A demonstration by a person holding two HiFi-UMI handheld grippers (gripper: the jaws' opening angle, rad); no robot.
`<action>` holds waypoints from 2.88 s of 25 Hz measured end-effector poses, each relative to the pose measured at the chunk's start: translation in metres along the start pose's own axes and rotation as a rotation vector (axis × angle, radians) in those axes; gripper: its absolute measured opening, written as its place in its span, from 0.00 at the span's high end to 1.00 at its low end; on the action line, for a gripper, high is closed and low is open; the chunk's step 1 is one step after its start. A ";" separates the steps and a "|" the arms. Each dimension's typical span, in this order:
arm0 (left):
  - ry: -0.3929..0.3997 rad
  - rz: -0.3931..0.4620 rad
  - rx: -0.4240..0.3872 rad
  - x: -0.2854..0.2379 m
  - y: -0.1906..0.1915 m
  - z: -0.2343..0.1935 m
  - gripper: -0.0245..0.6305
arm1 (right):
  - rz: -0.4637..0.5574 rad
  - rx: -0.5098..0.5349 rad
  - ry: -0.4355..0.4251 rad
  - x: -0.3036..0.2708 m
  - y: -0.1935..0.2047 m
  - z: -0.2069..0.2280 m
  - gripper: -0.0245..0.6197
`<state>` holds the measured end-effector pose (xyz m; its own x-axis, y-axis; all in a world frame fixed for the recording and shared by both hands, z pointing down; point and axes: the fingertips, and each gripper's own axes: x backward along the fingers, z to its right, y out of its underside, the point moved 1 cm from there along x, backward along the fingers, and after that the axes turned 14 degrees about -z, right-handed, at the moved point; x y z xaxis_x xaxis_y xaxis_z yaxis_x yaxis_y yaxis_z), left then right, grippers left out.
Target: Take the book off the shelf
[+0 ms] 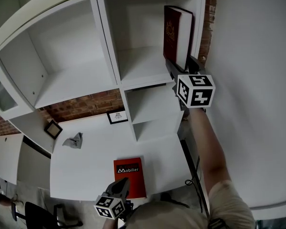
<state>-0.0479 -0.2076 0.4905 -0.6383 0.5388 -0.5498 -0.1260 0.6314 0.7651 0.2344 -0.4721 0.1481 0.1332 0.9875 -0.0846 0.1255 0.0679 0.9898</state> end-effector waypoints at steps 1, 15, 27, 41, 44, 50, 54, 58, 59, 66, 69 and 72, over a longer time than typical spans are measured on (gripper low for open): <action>0.001 0.002 0.001 0.001 0.001 0.000 0.95 | -0.006 0.003 0.010 -0.001 0.001 0.001 0.55; 0.000 0.018 0.017 0.028 0.016 -0.013 0.95 | 0.022 -0.106 -0.046 0.026 -0.001 -0.010 0.63; 0.056 0.007 -0.014 0.041 0.023 -0.017 0.95 | 0.038 -0.053 -0.067 0.083 -0.001 -0.043 0.64; 0.157 -0.017 -0.073 0.067 0.047 -0.011 0.95 | 0.039 0.132 0.071 0.178 0.008 -0.087 0.64; 0.186 -0.038 -0.075 0.073 0.060 -0.011 0.95 | 0.016 0.140 0.074 0.200 0.021 -0.103 0.64; 0.242 -0.086 -0.084 0.076 0.082 -0.002 0.95 | -0.053 0.181 0.104 0.236 0.065 -0.123 0.64; 0.256 -0.101 -0.103 0.077 0.088 0.004 0.95 | -0.085 0.122 0.085 0.255 0.096 -0.128 0.64; 0.238 -0.096 -0.104 0.076 0.088 0.010 0.95 | -0.141 0.017 0.023 0.267 0.132 -0.127 0.64; 0.230 -0.094 -0.102 0.075 0.087 0.011 0.95 | -0.156 -0.022 -0.003 0.268 0.142 -0.126 0.64; 0.182 -0.069 -0.081 0.059 0.080 0.031 0.95 | -0.250 -0.363 -0.212 0.267 0.207 -0.115 0.64; 0.166 -0.065 -0.085 0.050 0.075 0.041 0.95 | -0.310 -0.517 -0.330 0.264 0.236 -0.112 0.64; 0.141 -0.069 -0.067 0.049 0.080 0.052 0.95 | -0.402 -0.724 -0.520 0.265 0.272 -0.123 0.64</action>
<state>-0.0495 -0.1017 0.5079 -0.7263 0.4090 -0.5525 -0.2200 0.6232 0.7505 0.1826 -0.1739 0.4092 0.6513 0.6974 -0.2989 -0.3545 0.6280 0.6928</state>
